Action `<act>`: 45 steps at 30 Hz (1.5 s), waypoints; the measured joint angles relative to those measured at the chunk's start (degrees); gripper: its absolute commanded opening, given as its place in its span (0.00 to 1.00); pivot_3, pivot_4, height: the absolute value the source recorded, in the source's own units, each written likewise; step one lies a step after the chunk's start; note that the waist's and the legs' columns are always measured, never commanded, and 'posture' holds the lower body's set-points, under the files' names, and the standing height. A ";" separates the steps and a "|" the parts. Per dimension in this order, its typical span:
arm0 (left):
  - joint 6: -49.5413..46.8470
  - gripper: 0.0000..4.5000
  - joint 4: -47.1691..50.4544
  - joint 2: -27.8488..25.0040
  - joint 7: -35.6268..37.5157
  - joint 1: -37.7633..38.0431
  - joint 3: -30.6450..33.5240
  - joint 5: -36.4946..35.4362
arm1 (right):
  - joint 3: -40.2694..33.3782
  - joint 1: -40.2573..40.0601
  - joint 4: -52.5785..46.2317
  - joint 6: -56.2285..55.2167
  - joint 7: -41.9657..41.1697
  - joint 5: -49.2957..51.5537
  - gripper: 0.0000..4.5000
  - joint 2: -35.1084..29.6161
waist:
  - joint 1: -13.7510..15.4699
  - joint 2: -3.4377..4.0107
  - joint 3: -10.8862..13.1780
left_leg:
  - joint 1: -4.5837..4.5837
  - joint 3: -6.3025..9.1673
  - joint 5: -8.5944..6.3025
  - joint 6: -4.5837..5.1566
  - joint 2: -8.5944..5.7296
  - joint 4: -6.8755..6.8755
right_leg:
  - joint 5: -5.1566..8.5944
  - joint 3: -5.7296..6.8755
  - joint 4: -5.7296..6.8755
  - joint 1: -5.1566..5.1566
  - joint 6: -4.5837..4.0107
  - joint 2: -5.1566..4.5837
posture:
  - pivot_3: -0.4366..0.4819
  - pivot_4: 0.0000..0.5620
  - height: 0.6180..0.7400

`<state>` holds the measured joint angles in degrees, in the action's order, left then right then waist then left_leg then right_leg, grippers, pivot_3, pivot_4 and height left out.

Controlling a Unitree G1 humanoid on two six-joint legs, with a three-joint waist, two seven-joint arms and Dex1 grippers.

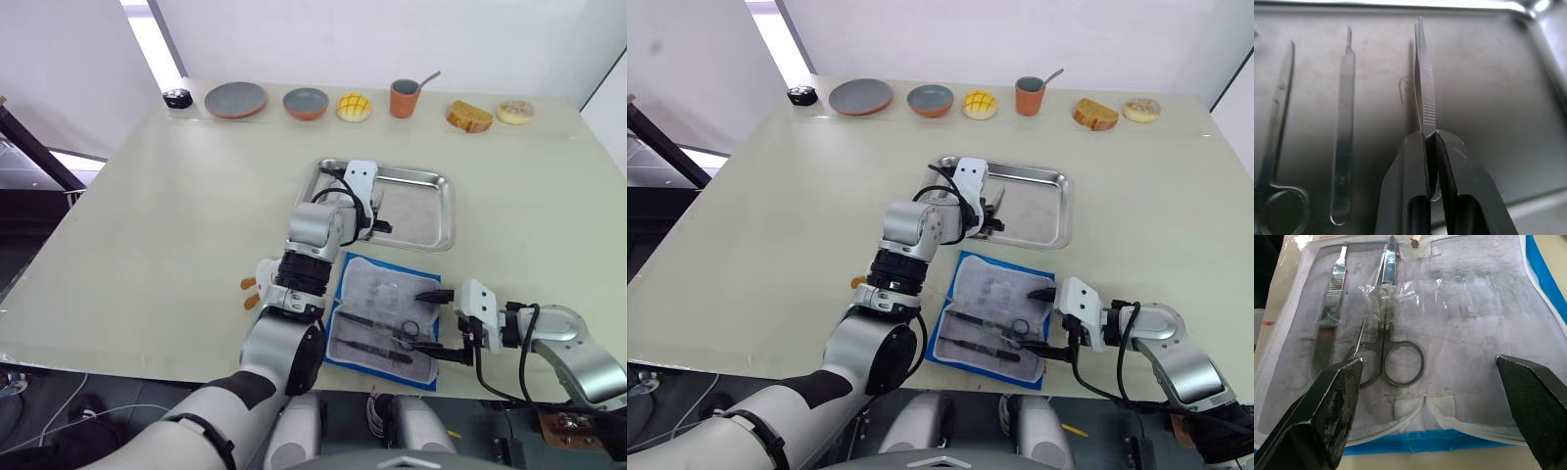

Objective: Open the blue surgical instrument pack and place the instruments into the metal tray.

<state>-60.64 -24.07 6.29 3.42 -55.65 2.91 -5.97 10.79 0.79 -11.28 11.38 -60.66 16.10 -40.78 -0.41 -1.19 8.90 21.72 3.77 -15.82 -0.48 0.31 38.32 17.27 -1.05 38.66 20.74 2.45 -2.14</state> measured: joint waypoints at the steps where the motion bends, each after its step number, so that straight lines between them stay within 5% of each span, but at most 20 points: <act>1: 0.37 0.01 -0.69 -0.12 -0.26 -0.01 -0.05 0.04 | -0.02 0.00 -0.04 0.06 0.00 0.00 1.00 -0.08 | 0.01 0.00 0.00 | 0.00 0.00 0.00 0.00 0.00 0.00 | 0.00 0.00 -0.01 0.00 0.00 0.00 | 0.48 0.27 1.00; 11: 1.08 0.01 -1.37 -0.40 -1.29 0.06 -0.04 -0.12 | -0.07 0.02 -0.15 0.46 -0.03 0.05 1.00 -0.12 | 0.04 0.00 0.00 | 0.00 0.00 0.01 -0.01 0.00 0.00 | 0.00 0.00 -0.02 -0.01 0.00 0.00 | 0.48 0.27 1.00; 17: 0.65 0.55 -0.78 -0.58 -1.13 0.84 -0.09 -0.87 | -0.06 0.08 -0.13 0.49 -0.09 0.05 1.00 -0.12 | 0.03 0.00 0.00 | 0.00 0.00 0.01 -0.01 0.00 0.00 | 0.00 0.01 -0.01 -0.01 0.00 -0.01 | 0.48 0.27 1.00; 29: -2.75 0.55 8.31 -2.22 3.91 4.39 -0.49 -4.23 | -0.06 0.10 -0.11 0.50 -0.14 0.05 1.00 -0.11 | 0.01 0.00 0.00 | 0.00 0.00 0.01 -0.03 0.04 0.00 | 0.00 -0.01 -0.02 -0.01 0.00 -0.01 | 0.48 0.27 1.00; 30: -3.40 0.55 21.83 -9.27 18.63 9.23 -4.69 -12.55 | -0.04 0.06 0.03 0.44 -0.17 0.10 1.00 0.12 | -0.16 0.05 -0.03 | -0.02 -0.02 0.05 -0.11 0.08 -0.01 | 0.00 -0.02 -0.04 -0.02 0.00 -0.01 | 0.48 0.27 1.00; 34: 0.25 0.55 29.09 -20.73 31.95 14.96 -10.59 -15.10 | -0.16 -0.01 0.87 -0.51 -0.34 0.28 1.00 0.59 | -0.23 0.10 -0.05 | -0.06 -0.03 0.06 -0.11 0.08 -0.02 | 0.00 -0.05 0.00 -0.03 -0.02 0.01 | 0.48 0.27 1.00; 37: 1.70 0.55 30.61 -24.08 36.12 16.61 -11.72 -16.06 | -0.42 -0.19 1.13 -0.74 -0.63 0.40 1.00 0.56 | -0.12 0.09 -0.04 | -0.05 0.01 0.06 -0.11 0.09 -0.01 | 0.01 -0.02 -0.01 -0.04 -0.02 0.00 | 0.48 0.27 1.00; 38: 5.00 0.55 32.87 -27.67 43.88 20.26 -9.99 -20.23 | -0.26 -0.14 1.38 -1.25 -0.82 0.42 1.00 0.80 | -0.26 0.10 -0.05 | -0.06 -0.04 0.05 -0.11 0.10 -0.03 | 0.01 -0.05 -0.04 -0.02 -0.03 0.00 | 0.48 0.27 1.00; 42: 11.59 0.55 34.84 -31.32 54.67 26.52 -7.68 -24.60 | -0.68 -0.58 2.22 -2.54 -1.34 0.71 1.00 0.75 | -0.21 0.09 -0.06 | -0.03 0.00 0.05 -0.10 0.22 -0.03 | 0.01 -0.07 -0.12 -0.03 -0.05 -0.03 | 0.48 0.27 1.00; 45: 20.45 0.55 37.16 -40.43 65.20 32.13 -7.87 -24.59 | -1.27 -1.17 2.70 -3.16 -1.32 0.99 1.00 1.20 | 0.04 0.12 -0.08 | -0.04 0.07 -0.11 0.19 0.21 -0.04 | 0.01 -0.19 -0.09 -0.05 -0.08 -0.02 | 0.48 0.27 1.00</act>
<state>-40.19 13.09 -34.14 68.62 -23.52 -4.96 -30.57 9.52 -0.38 -8.57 8.22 -61.98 17.09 -39.58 -0.37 -1.07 8.82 21.68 3.84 -15.93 -0.29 0.53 38.27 17.28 -1.24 38.57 20.69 2.38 -2.16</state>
